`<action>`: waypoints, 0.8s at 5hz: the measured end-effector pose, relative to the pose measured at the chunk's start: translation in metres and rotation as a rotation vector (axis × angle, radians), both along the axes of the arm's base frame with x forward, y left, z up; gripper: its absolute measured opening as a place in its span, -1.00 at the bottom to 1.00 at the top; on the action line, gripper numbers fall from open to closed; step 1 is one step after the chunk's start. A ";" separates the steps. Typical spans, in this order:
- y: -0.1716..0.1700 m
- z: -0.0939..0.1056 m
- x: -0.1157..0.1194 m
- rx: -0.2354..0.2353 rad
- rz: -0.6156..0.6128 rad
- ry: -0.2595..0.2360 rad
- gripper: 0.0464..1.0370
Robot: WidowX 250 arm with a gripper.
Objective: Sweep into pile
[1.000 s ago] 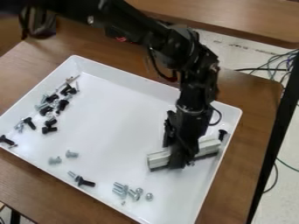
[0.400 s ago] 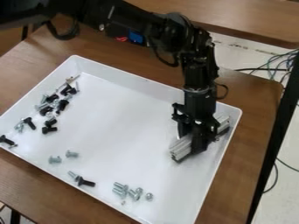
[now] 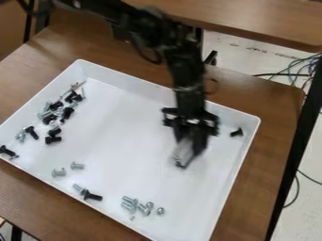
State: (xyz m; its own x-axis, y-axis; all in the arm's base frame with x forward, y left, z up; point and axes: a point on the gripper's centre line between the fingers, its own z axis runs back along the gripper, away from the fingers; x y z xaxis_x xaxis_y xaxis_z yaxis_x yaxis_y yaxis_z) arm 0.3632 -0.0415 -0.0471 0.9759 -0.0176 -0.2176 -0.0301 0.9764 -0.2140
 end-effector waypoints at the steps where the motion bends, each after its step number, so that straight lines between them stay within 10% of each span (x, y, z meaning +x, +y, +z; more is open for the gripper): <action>1: 0.058 -0.001 -0.007 0.019 0.154 0.001 -0.36; 4: 0.156 0.001 -0.036 0.048 0.296 -0.013 -0.36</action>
